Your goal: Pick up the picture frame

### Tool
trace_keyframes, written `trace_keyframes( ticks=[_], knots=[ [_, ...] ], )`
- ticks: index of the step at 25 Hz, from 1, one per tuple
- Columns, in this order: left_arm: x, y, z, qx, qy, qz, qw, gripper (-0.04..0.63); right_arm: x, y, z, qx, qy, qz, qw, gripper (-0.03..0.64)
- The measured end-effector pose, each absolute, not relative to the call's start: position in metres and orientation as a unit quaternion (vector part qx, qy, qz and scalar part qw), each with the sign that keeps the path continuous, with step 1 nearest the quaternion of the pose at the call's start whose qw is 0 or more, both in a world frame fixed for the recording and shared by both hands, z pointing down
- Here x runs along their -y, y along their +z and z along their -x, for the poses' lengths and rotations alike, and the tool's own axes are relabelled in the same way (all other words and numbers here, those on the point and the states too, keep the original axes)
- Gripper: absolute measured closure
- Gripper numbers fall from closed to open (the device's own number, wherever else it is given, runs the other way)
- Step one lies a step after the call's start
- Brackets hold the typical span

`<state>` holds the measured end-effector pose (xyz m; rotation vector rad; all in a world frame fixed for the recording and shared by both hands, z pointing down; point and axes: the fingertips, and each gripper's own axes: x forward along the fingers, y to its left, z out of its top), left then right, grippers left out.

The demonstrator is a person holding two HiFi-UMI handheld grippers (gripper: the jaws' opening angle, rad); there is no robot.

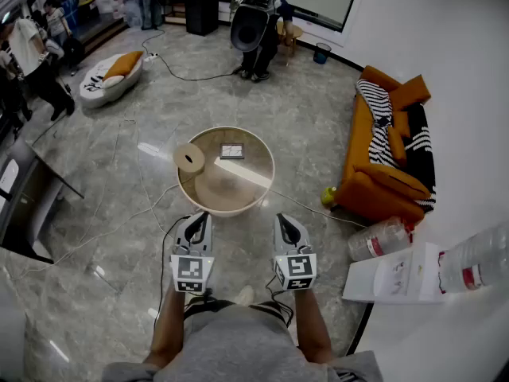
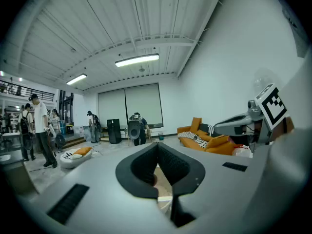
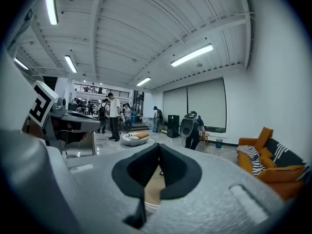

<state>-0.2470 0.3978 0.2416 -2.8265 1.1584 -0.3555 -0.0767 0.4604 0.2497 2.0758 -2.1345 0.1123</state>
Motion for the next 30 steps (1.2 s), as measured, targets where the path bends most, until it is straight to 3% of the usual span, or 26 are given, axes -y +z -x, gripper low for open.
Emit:
trace_keyframes(
  ticks=[19, 30],
  knots=[
    [-0.391, 0.255, 0.180, -0.388, -0.123, 0.913, 0.023, 0.578, -0.452, 0.267, 0.013, 0.723, 0.045, -0.684, 0.084, 0.617],
    [-0.300, 0.279, 0.113, -0.366, -0.132, 0.921, 0.010, 0.578, -0.384, 0.296, -0.048, 0.705, 0.068, -0.698, 0.103, 0.617]
  ],
)
